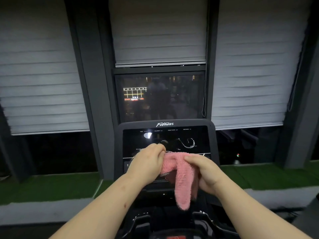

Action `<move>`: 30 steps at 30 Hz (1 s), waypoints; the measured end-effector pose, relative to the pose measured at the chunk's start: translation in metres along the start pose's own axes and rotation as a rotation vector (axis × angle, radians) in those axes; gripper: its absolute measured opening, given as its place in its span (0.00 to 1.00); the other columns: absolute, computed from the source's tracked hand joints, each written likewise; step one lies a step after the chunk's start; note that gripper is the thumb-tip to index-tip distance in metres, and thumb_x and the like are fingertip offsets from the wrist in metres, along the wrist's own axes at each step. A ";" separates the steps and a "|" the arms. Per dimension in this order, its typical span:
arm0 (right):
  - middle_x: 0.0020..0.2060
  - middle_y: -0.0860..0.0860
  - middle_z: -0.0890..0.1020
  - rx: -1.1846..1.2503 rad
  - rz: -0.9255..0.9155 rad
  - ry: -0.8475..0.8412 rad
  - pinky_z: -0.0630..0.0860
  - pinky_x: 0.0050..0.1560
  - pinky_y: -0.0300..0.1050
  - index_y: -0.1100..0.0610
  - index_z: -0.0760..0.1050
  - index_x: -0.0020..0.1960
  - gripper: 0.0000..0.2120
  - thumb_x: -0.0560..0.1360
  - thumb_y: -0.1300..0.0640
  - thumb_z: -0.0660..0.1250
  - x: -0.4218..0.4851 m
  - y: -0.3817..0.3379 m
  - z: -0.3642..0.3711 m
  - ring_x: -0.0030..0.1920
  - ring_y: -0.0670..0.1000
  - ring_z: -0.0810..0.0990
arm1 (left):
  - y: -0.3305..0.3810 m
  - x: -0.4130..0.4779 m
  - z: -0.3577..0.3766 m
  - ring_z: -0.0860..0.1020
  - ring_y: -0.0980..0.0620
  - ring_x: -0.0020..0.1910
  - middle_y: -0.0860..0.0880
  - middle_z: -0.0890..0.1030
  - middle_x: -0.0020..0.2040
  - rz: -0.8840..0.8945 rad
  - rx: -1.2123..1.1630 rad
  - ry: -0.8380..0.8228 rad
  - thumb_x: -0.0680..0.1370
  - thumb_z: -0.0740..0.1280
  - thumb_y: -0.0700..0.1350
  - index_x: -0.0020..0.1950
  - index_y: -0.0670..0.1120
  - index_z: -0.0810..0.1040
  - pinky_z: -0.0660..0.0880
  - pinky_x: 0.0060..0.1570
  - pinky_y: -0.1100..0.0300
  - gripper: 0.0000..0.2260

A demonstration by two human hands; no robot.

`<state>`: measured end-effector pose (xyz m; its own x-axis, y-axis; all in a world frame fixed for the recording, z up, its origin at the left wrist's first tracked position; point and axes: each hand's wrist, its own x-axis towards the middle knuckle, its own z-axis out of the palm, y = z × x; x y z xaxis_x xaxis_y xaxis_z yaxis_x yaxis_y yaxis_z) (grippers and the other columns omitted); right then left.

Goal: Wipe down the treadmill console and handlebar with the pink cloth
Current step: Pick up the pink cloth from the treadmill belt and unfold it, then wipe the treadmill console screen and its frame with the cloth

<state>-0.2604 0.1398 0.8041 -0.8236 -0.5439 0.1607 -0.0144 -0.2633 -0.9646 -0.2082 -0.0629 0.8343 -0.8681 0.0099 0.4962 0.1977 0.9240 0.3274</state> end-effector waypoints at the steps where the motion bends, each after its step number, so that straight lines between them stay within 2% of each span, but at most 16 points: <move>1: 0.52 0.63 0.83 0.040 -0.006 0.049 0.75 0.62 0.59 0.61 0.84 0.57 0.17 0.73 0.53 0.68 0.005 0.002 0.001 0.52 0.60 0.81 | -0.003 0.004 0.004 0.76 0.53 0.56 0.57 0.77 0.55 -0.012 -0.017 0.016 0.85 0.57 0.50 0.61 0.54 0.76 0.74 0.59 0.53 0.10; 3: 0.51 0.61 0.84 0.075 -0.017 0.141 0.76 0.62 0.61 0.58 0.84 0.55 0.14 0.76 0.51 0.67 0.017 0.006 -0.005 0.53 0.59 0.81 | -0.011 0.014 0.012 0.72 0.54 0.65 0.55 0.75 0.66 -0.040 -0.012 0.050 0.85 0.58 0.49 0.71 0.53 0.73 0.69 0.68 0.56 0.15; 4: 0.52 0.61 0.83 0.070 -0.024 0.193 0.77 0.61 0.61 0.58 0.84 0.55 0.13 0.79 0.51 0.66 0.024 0.009 -0.010 0.53 0.59 0.81 | -0.016 0.018 0.014 0.68 0.54 0.71 0.54 0.72 0.72 -0.057 0.012 0.065 0.85 0.58 0.50 0.76 0.53 0.69 0.64 0.72 0.57 0.18; 7: 0.55 0.60 0.84 0.010 -0.081 0.295 0.77 0.62 0.61 0.55 0.84 0.56 0.13 0.82 0.51 0.63 0.045 0.011 -0.033 0.58 0.61 0.82 | -0.038 0.037 0.022 0.57 0.54 0.79 0.54 0.61 0.81 -0.130 0.088 0.107 0.85 0.58 0.53 0.82 0.52 0.58 0.50 0.75 0.60 0.26; 10: 0.55 0.55 0.84 -0.191 -0.172 0.307 0.77 0.63 0.62 0.50 0.83 0.57 0.12 0.81 0.51 0.61 0.065 0.012 -0.063 0.59 0.60 0.82 | -0.065 0.060 0.024 0.55 0.52 0.81 0.52 0.57 0.83 -0.224 0.149 0.127 0.85 0.57 0.55 0.84 0.52 0.55 0.49 0.78 0.54 0.28; 12: 0.56 0.49 0.83 -0.341 -0.195 0.352 0.78 0.57 0.52 0.44 0.82 0.56 0.11 0.83 0.52 0.60 0.075 0.009 -0.082 0.57 0.53 0.82 | -0.080 0.075 0.025 0.55 0.50 0.81 0.50 0.57 0.83 -0.273 0.189 0.147 0.85 0.56 0.55 0.84 0.52 0.54 0.50 0.79 0.52 0.28; 15: 0.54 0.43 0.82 -0.522 -0.206 0.372 0.74 0.48 0.38 0.39 0.78 0.57 0.10 0.84 0.51 0.61 0.089 0.008 -0.104 0.56 0.45 0.80 | -0.099 0.089 0.031 0.55 0.48 0.81 0.49 0.57 0.83 -0.318 0.259 0.158 0.85 0.56 0.54 0.84 0.51 0.54 0.52 0.79 0.50 0.28; 17: 0.54 0.42 0.82 -0.671 -0.231 0.382 0.75 0.53 0.42 0.39 0.76 0.59 0.09 0.83 0.50 0.61 0.098 0.013 -0.117 0.57 0.43 0.79 | -0.109 0.097 0.036 0.55 0.47 0.81 0.48 0.57 0.83 -0.326 0.299 0.154 0.85 0.56 0.54 0.84 0.51 0.54 0.52 0.79 0.48 0.28; 19: 0.61 0.42 0.77 -0.841 -0.245 0.387 0.72 0.56 0.45 0.40 0.73 0.64 0.12 0.83 0.52 0.60 0.107 0.020 -0.126 0.58 0.43 0.76 | -0.114 0.103 0.042 0.54 0.46 0.81 0.47 0.56 0.83 -0.345 0.327 0.147 0.85 0.55 0.54 0.84 0.51 0.53 0.52 0.79 0.47 0.28; 21: 0.66 0.45 0.72 -0.961 -0.237 0.401 0.70 0.55 0.44 0.46 0.70 0.68 0.14 0.83 0.53 0.59 0.115 0.026 -0.133 0.56 0.45 0.74 | -0.114 0.111 0.050 0.53 0.46 0.82 0.47 0.55 0.83 -0.351 0.341 0.140 0.85 0.55 0.55 0.84 0.52 0.52 0.52 0.80 0.46 0.28; 23: 0.68 0.46 0.70 -1.051 -0.239 0.405 0.72 0.53 0.46 0.49 0.70 0.63 0.09 0.83 0.53 0.58 0.126 0.034 -0.133 0.53 0.48 0.75 | -0.114 0.119 0.056 0.52 0.47 0.82 0.48 0.53 0.84 -0.344 0.361 0.134 0.85 0.54 0.55 0.84 0.54 0.51 0.51 0.80 0.44 0.28; 25: 0.70 0.47 0.69 -1.114 -0.254 0.378 0.75 0.57 0.51 0.50 0.70 0.61 0.08 0.83 0.51 0.56 0.138 0.045 -0.133 0.58 0.51 0.76 | -0.116 0.127 0.059 0.50 0.47 0.82 0.48 0.52 0.84 -0.341 0.382 0.124 0.85 0.53 0.56 0.84 0.55 0.49 0.49 0.80 0.43 0.28; 27: 0.73 0.48 0.68 -1.189 -0.272 0.362 0.75 0.66 0.55 0.51 0.70 0.68 0.15 0.83 0.51 0.56 0.152 0.056 -0.134 0.68 0.52 0.72 | -0.120 0.133 0.061 0.49 0.47 0.82 0.48 0.51 0.84 -0.342 0.389 0.116 0.85 0.53 0.57 0.84 0.56 0.49 0.48 0.80 0.42 0.28; 28: 0.73 0.48 0.68 -1.239 -0.282 0.376 0.74 0.67 0.56 0.52 0.70 0.70 0.18 0.82 0.51 0.56 0.158 0.060 -0.132 0.70 0.53 0.71 | -0.123 0.137 0.061 0.48 0.47 0.82 0.48 0.50 0.84 -0.338 0.392 0.112 0.85 0.53 0.57 0.84 0.56 0.48 0.48 0.80 0.42 0.28; 30: 0.70 0.50 0.71 -1.349 -0.323 0.407 0.73 0.67 0.56 0.55 0.72 0.67 0.18 0.82 0.52 0.54 0.167 0.067 -0.127 0.70 0.54 0.71 | -0.131 0.144 0.060 0.48 0.47 0.82 0.48 0.50 0.84 -0.330 0.402 0.106 0.85 0.52 0.57 0.84 0.55 0.48 0.47 0.80 0.41 0.28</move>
<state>-0.4710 0.1329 0.7395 -0.7791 -0.2860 0.5579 -0.5520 0.7349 -0.3941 -0.3864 -0.1602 0.8148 -0.7995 -0.3256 0.5048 -0.2864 0.9453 0.1560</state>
